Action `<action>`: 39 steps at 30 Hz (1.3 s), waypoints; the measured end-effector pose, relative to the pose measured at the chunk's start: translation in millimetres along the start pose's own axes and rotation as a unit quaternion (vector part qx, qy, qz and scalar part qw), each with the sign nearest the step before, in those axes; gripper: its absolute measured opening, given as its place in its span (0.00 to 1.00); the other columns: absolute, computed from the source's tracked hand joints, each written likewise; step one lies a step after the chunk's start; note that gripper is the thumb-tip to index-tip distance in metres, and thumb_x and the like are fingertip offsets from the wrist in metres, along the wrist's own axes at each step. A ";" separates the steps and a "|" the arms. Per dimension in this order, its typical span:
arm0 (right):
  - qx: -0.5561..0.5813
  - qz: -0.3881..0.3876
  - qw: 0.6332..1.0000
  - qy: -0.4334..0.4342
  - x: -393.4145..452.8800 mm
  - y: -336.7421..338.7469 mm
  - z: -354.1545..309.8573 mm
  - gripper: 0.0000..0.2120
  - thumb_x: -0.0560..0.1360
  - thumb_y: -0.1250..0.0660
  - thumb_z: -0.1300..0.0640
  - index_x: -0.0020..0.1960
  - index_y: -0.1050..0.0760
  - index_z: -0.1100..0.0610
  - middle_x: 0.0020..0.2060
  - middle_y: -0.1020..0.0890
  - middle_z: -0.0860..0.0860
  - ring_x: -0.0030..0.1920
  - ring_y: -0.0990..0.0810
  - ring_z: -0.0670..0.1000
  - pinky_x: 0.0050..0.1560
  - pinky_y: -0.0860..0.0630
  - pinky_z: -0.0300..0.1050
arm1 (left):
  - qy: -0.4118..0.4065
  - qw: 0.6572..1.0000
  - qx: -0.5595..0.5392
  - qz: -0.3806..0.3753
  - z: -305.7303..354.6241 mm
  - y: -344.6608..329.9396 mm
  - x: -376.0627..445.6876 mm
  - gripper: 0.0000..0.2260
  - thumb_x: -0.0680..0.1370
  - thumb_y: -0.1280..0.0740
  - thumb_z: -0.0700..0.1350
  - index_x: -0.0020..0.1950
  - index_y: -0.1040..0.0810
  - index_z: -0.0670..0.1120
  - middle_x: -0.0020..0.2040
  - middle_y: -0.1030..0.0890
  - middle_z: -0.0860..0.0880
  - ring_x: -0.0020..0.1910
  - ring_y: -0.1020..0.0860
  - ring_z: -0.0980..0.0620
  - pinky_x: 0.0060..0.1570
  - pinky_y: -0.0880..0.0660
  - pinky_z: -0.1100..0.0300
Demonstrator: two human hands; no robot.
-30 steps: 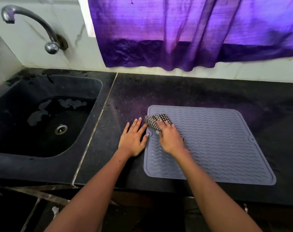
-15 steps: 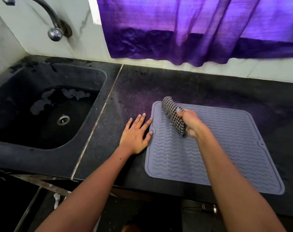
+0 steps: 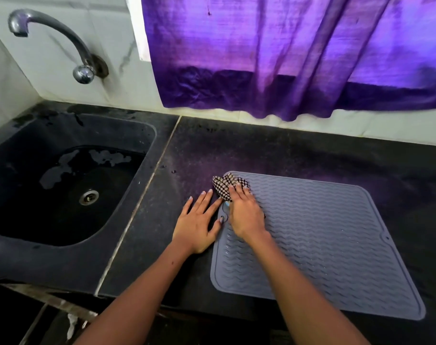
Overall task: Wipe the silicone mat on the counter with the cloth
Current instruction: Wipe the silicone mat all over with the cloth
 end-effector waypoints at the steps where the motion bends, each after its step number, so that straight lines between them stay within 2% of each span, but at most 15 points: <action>1: 0.014 -0.003 1.000 0.002 1.3 1.1 1.3 0.28 0.78 0.43 0.59 0.76 0.48 0.55 0.76 0.45 0.53 0.76 0.47 0.53 0.74 0.50 0.46 | 0.002 1.000 0.002 -0.003 0.3 0.3 -0.3 0.30 0.75 0.60 0.62 0.76 0.47 0.54 0.77 0.49 0.50 0.76 0.53 0.54 0.73 0.61 0.54; 4: 0.177 -0.031 0.982 -0.057 7.9 17.5 12.6 0.21 0.78 0.41 0.60 0.72 0.36 0.54 0.68 0.29 0.54 0.66 0.29 0.55 0.64 0.32 0.46 | 0.002 1.000 0.005 -0.011 0.6 1.6 -0.5 0.30 0.75 0.62 0.62 0.76 0.50 0.56 0.78 0.51 0.51 0.76 0.54 0.55 0.73 0.61 0.54; 5: 0.294 -0.053 0.948 -0.108 12.6 26.1 20.6 0.19 0.79 0.42 0.60 0.69 0.32 0.57 0.61 0.23 0.56 0.58 0.24 0.55 0.55 0.27 0.45 | 0.001 1.000 -0.001 -0.011 0.4 1.8 -0.6 0.30 0.75 0.62 0.62 0.76 0.50 0.56 0.78 0.51 0.51 0.76 0.55 0.55 0.73 0.62 0.54; 7: 0.543 -0.054 0.811 -0.213 18.2 48.6 34.0 0.16 0.80 0.42 0.60 0.65 0.29 0.62 0.51 0.21 0.58 0.48 0.23 0.54 0.45 0.25 0.44 | 0.000 1.000 -0.005 -0.013 0.2 2.4 -1.2 0.30 0.75 0.62 0.63 0.76 0.51 0.56 0.78 0.51 0.51 0.76 0.55 0.55 0.73 0.63 0.55; 9: 0.614 0.058 0.740 -0.270 21.3 67.5 49.7 0.15 0.80 0.43 0.60 0.65 0.29 0.63 0.55 0.21 0.59 0.51 0.23 0.55 0.47 0.25 0.44 | 0.000 1.000 0.000 -0.016 -0.1 2.6 -1.0 0.31 0.74 0.64 0.63 0.76 0.52 0.56 0.78 0.52 0.52 0.76 0.56 0.56 0.72 0.65 0.56; 13: 0.310 0.226 0.901 -0.204 13.6 90.3 51.5 0.18 0.79 0.42 0.59 0.69 0.33 0.57 0.60 0.23 0.59 0.59 0.24 0.60 0.59 0.29 0.49 | 0.002 1.000 -0.001 -0.017 0.6 2.7 -1.0 0.32 0.73 0.65 0.64 0.76 0.53 0.56 0.78 0.53 0.52 0.76 0.57 0.56 0.72 0.65 0.56; 17: 0.058 0.082 0.992 -0.080 15.1 39.8 34.4 0.24 0.78 0.43 0.62 0.74 0.42 0.56 0.70 0.33 0.61 0.66 0.30 0.60 0.68 0.35 0.53 | 0.001 1.000 -0.014 -0.007 0.1 2.1 -0.8 0.30 0.75 0.62 0.63 0.76 0.50 0.56 0.77 0.50 0.51 0.76 0.54 0.55 0.73 0.62 0.54; 20: -0.057 0.029 0.996 -0.069 13.5 2.2 32.7 0.29 0.78 0.45 0.63 0.76 0.52 0.58 0.75 0.47 0.59 0.76 0.48 0.56 0.75 0.53 0.49 | 0.001 1.000 -0.020 0.000 0.5 1.5 -0.1 0.29 0.75 0.60 0.62 0.76 0.48 0.56 0.77 0.49 0.51 0.76 0.53 0.55 0.73 0.61 0.54; 22: -0.059 0.029 0.995 -0.069 14.2 1.0 33.9 0.30 0.77 0.44 0.63 0.76 0.53 0.58 0.76 0.48 0.57 0.76 0.49 0.55 0.75 0.55 0.48 | 0.003 1.000 -0.016 -0.003 0.3 1.6 -0.4 0.29 0.75 0.60 0.63 0.76 0.49 0.56 0.77 0.50 0.51 0.76 0.54 0.55 0.73 0.61 0.54; 27: 0.096 -0.005 0.992 -0.082 25.7 28.4 53.4 0.22 0.77 0.41 0.62 0.70 0.35 0.54 0.66 0.27 0.59 0.64 0.27 0.58 0.63 0.31 0.48 | 0.007 1.000 -0.001 -0.015 0.4 2.0 -0.4 0.31 0.74 0.63 0.63 0.76 0.52 0.57 0.78 0.52 0.52 0.76 0.56 0.56 0.74 0.62 0.54; 29: 0.341 -0.013 0.926 -0.161 26.6 48.6 69.1 0.17 0.79 0.41 0.61 0.67 0.30 0.57 0.58 0.21 0.59 0.54 0.23 0.55 0.51 0.27 0.46 | 0.005 1.000 -0.004 -0.016 1.0 2.2 -1.0 0.31 0.74 0.64 0.64 0.76 0.51 0.57 0.78 0.51 0.52 0.76 0.55 0.56 0.74 0.62 0.54; 30: 0.480 0.001 0.853 -0.205 25.9 59.4 76.1 0.16 0.79 0.42 0.61 0.66 0.30 0.59 0.57 0.21 0.58 0.53 0.23 0.54 0.49 0.26 0.45 | 0.003 1.000 -0.003 -0.016 1.0 2.3 -1.3 0.31 0.73 0.64 0.64 0.76 0.51 0.57 0.78 0.51 0.52 0.76 0.55 0.56 0.74 0.62 0.54; 32: 0.560 0.097 0.784 -0.250 23.0 76.2 93.9 0.16 0.79 0.42 0.61 0.67 0.31 0.60 0.60 0.23 0.58 0.55 0.24 0.54 0.50 0.25 0.45 | 0.004 1.000 0.001 -0.016 0.1 2.3 -0.9 0.32 0.73 0.64 0.64 0.76 0.51 0.57 0.77 0.51 0.52 0.76 0.55 0.56 0.73 0.62 0.55; 35: 0.325 0.190 0.909 -0.181 4.7 98.9 93.6 0.18 0.78 0.41 0.62 0.68 0.31 0.57 0.62 0.24 0.58 0.60 0.25 0.57 0.60 0.30 0.46 | 0.003 1.000 -0.004 -0.011 0.9 2.4 -0.8 0.31 0.74 0.63 0.64 0.76 0.50 0.57 0.77 0.50 0.52 0.76 0.54 0.56 0.73 0.63 0.56; 39: 0.101 0.080 0.989 -0.079 -13.1 62.1 73.7 0.25 0.76 0.41 0.66 0.72 0.37 0.55 0.67 0.29 0.59 0.64 0.28 0.59 0.65 0.32 0.50 | 0.002 1.000 -0.007 -0.004 0.6 3.3 -1.3 0.31 0.74 0.62 0.64 0.76 0.49 0.57 0.77 0.49 0.52 0.76 0.53 0.55 0.73 0.62 0.56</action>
Point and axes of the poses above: each hand's wrist, its own x-axis towards the middle knuckle, its own y-axis out of the back of the hand, z = x × y, the point moved 3 cm from there along x, towards the middle knuckle
